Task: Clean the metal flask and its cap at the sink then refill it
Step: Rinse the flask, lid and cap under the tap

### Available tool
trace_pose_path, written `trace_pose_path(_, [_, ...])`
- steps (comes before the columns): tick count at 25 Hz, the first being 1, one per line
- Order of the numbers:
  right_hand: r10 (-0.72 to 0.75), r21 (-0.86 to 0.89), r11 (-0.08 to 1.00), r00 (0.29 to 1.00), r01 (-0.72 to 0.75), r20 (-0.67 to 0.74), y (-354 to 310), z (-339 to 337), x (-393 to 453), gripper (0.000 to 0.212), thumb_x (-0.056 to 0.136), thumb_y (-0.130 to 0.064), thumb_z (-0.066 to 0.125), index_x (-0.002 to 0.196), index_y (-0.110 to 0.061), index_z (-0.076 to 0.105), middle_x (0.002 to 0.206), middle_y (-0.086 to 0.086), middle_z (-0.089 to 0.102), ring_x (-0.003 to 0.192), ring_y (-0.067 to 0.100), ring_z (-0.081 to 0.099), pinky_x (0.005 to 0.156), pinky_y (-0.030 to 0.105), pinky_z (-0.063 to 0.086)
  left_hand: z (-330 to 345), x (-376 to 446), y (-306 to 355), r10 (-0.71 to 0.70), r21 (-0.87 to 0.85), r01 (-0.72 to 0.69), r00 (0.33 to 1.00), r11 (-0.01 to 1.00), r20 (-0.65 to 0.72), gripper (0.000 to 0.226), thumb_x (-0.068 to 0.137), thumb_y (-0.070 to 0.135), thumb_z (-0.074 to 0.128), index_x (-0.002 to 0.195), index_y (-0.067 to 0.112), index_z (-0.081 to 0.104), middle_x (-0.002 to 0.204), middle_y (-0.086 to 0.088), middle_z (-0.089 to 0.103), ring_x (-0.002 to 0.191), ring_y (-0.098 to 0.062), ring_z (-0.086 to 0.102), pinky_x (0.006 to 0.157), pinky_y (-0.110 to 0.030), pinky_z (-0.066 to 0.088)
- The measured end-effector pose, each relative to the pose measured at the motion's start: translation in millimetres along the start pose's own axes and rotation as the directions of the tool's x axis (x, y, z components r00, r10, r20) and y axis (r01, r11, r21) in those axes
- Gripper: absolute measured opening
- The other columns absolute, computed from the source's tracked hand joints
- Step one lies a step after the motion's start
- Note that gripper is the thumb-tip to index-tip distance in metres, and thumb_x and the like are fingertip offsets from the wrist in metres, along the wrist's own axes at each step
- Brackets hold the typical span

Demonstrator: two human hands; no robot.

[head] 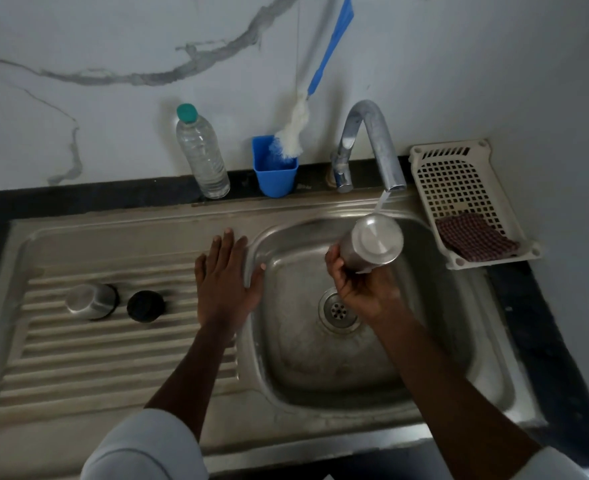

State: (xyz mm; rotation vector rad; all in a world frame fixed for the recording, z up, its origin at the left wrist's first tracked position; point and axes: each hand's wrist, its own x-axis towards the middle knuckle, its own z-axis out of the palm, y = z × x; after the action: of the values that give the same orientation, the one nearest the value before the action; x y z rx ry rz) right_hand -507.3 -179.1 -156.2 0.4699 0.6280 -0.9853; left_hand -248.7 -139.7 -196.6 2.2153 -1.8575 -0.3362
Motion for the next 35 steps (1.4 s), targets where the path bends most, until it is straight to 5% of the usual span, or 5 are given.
trace_pose_path(8, [0.024, 0.110, 0.993, 0.998, -0.030, 0.060, 20.5, -17.4, -45.7, 0.069, 0.068, 0.003, 0.089, 0.128, -0.003, 0.056, 0.117, 0.019, 0.062, 0.091, 0.037, 0.072, 0.063, 0.040, 0.063, -9.9, 4.9, 14.1, 0.060, -0.209, -0.051, 0.998, 0.977, 0.037, 0.081, 0.098, 0.077, 0.030, 0.156, 0.023, 0.043, 0.168, -0.009, 0.035, 0.157, -0.029, 0.028, 0.127, -0.054, 0.022])
trace_pose_path(14, [0.097, 0.237, 0.964, 0.990, -0.120, 0.106, 11.3, -21.5, -47.1, 0.048, 0.088, -0.021, 0.069, 0.129, -0.004, 0.052, 0.115, 0.019, 0.061, 0.089, 0.039, 0.072, 0.064, 0.046, 0.062, -65.0, 61.4, 136.8, 0.173, -0.874, 0.355, 0.888, 0.331, 0.426, 0.081, 0.102, 0.075, 0.025, 0.166, 0.025, 0.023, 0.173, 0.006, 0.021, 0.158, -0.011, 0.021, 0.125, -0.031, 0.016])
trace_pose_path(23, [0.053, 0.182, 0.982, 0.998, -0.045, -0.039, -6.5, -13.5, -36.2, 0.057, 0.083, -0.026, 0.072, 0.132, -0.004, 0.053, 0.112, 0.022, 0.064, 0.084, 0.039, 0.072, 0.059, 0.040, 0.062, -67.4, 96.4, 197.1, 0.272, -0.842, 0.396, 0.820, 0.367, 0.504, 0.077, 0.100, 0.072, -0.002, 0.167, 0.037, 0.015, 0.176, 0.003, 0.007, 0.161, -0.022, 0.009, 0.126, -0.055, 0.008])
trace_pose_path(29, [0.006, 0.042, 0.999, 0.988, 0.000, -0.157, 3.5, 2.9, -50.3, 0.049, 0.099, -0.042, 0.059, 0.122, 0.001, 0.057, 0.100, 0.025, 0.067, 0.089, 0.035, 0.066, 0.057, 0.041, 0.062, -72.1, 24.5, 146.0, 0.252, -0.877, 0.235, 0.898, 0.418, 0.361, 0.081, 0.089, -0.010, 0.057, 0.159, 0.025, 0.038, 0.153, 0.018, 0.040, 0.138, -0.001, 0.049, 0.093, -0.006, 0.046])
trace_pose_path(35, [-0.061, -0.451, 0.889, 0.957, -0.077, -0.283, 27.2, 6.7, -75.3, 0.069, 0.097, -0.067, 0.045, 0.110, -0.003, 0.069, 0.090, 0.020, 0.076, 0.092, 0.031, 0.067, 0.086, 0.052, 0.054, -91.8, -68.8, 159.2, 0.183, -0.848, 0.177, 0.935, 0.499, 0.303, 0.074, 0.077, 0.011, 0.092, 0.134, 0.035, 0.051, 0.121, 0.024, 0.063, 0.121, 0.006, 0.062, 0.089, -0.008, 0.049])
